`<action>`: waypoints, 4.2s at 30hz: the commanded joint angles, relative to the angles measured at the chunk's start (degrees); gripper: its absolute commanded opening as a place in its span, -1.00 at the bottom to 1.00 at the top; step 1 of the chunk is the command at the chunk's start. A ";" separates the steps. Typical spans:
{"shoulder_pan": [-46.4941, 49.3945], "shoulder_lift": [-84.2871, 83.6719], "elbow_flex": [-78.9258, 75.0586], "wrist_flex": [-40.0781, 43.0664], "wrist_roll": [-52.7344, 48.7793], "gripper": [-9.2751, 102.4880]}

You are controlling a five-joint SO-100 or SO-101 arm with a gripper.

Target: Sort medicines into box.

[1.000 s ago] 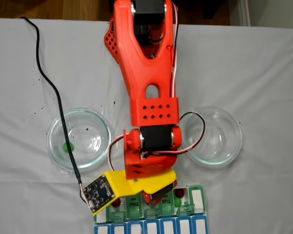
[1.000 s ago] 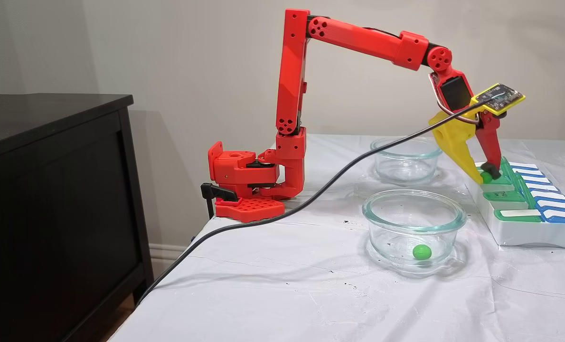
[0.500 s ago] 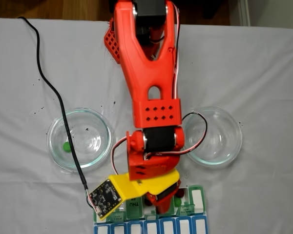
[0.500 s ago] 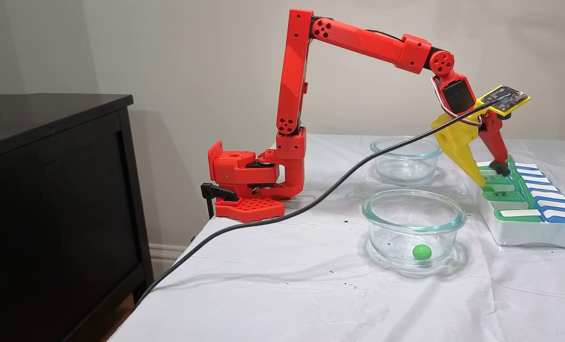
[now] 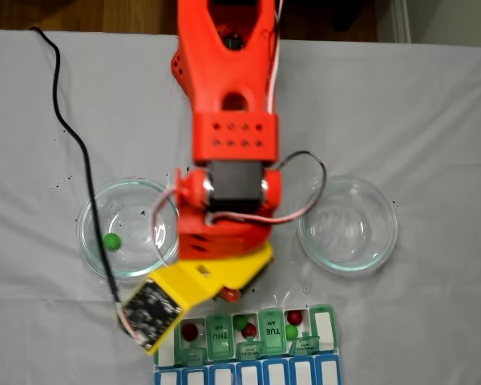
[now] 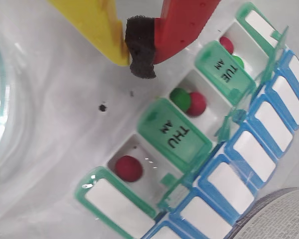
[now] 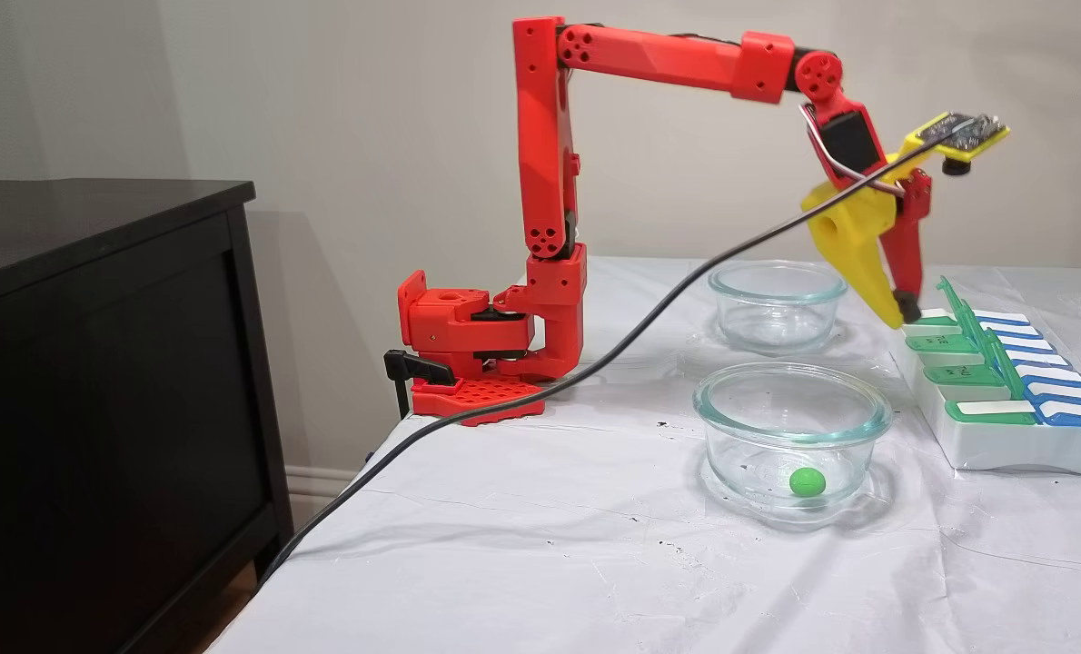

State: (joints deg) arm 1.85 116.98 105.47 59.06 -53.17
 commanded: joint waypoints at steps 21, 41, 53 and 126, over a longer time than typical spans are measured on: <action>25.05 19.78 25.84 -10.02 -19.78 -0.60; 26.02 14.77 33.66 -26.98 -20.74 -0.59; 27.69 8.88 33.93 -31.64 -23.55 -0.59; 14.33 21.88 13.01 -12.22 -1.93 -0.84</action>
State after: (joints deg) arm 20.74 134.21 123.49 49.66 -59.41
